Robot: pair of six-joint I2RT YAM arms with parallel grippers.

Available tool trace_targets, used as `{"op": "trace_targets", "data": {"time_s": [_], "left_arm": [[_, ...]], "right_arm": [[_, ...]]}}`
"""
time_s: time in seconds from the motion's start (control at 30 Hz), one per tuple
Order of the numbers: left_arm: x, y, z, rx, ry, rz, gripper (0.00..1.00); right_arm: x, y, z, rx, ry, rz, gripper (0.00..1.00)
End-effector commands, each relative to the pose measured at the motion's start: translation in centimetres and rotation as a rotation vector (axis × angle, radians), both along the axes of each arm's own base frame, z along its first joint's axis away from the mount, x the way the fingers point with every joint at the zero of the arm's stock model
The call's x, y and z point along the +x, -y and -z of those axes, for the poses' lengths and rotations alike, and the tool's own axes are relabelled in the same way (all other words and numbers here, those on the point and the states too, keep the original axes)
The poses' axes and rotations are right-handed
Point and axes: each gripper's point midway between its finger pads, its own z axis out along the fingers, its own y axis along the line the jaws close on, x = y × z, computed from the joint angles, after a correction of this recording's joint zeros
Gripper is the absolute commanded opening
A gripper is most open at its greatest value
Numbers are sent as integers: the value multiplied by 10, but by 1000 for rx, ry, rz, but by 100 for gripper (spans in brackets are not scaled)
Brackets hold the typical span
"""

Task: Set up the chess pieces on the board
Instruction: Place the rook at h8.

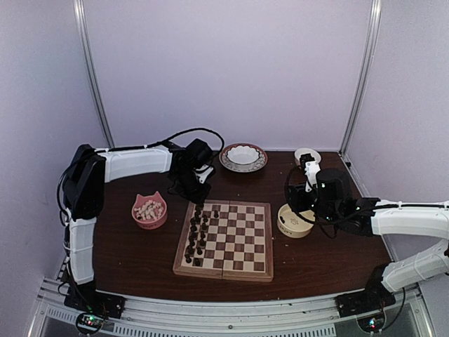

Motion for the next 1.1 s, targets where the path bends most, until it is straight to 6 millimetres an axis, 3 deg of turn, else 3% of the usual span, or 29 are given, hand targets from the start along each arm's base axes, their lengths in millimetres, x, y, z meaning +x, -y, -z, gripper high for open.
{"op": "trace_targets", "data": {"time_s": [0.0, 0.9, 1.07], "left_arm": [[7, -1, -6, 20, 30, 6, 14], [5, 1, 5, 33, -10, 19, 16], [5, 1, 6, 33, -13, 20, 21]], "right_arm": [[2, -2, -15, 26, 22, -4, 52], [1, -2, -17, 28, 27, -7, 52], [1, -2, -18, 31, 30, -7, 52]]}}
